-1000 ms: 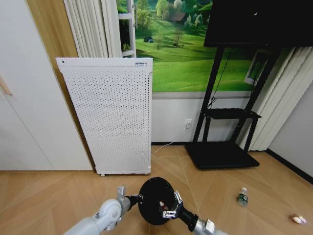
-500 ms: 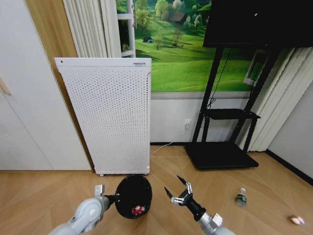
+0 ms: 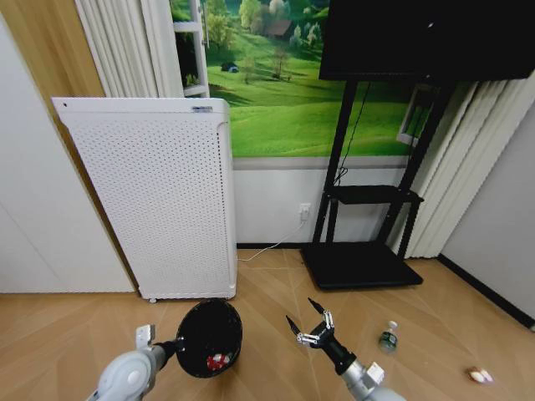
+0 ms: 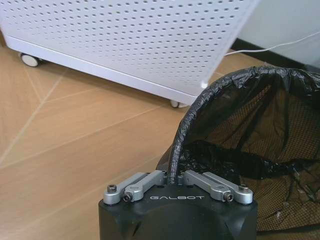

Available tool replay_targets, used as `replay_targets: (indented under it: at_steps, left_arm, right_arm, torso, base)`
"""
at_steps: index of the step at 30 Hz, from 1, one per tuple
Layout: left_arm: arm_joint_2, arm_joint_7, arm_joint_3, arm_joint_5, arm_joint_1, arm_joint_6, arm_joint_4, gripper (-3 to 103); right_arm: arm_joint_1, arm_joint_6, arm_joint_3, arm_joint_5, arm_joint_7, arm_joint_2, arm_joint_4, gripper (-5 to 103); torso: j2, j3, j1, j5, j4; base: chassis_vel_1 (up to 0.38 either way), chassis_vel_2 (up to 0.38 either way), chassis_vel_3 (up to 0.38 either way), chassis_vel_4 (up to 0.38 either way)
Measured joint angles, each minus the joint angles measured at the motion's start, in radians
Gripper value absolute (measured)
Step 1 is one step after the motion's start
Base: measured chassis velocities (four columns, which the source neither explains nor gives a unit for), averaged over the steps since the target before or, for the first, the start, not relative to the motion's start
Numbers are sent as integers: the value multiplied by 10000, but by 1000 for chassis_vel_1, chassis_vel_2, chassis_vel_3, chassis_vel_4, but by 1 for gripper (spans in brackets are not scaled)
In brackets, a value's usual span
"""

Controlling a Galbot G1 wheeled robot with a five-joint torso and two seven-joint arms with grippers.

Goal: Pick up the trash bin and place the garbage on the floor into it.

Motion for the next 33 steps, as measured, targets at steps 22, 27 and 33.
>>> replay_targets:
  at_steps: [22,27,33]
  left_arm:
    - [-467,81,-2067,-106,1124,-308,-139,0]
    - [-591,417,-2737,-33,1602,-407,-136,0]
    - [-1000,651,-3069,141,1944,-489,-182,0]
  right_arm:
    - [1526,-4856,-626,720,5462,-422,-1036,100]
    - [2608,-6240,-1707,2109,7204,-413,-2309,99]
    - [3706,-6422,-2573,2773,8396,-30,-3607,93]
  torso:
    - [0,-1,1,0,-1]
    - [-1,1,1,0,2]
    - [-1,1,1,2,0]
  base:
    - [-197,-201,205,191]
    - [44,59,-58,-48]
    - [0,0,0,0]
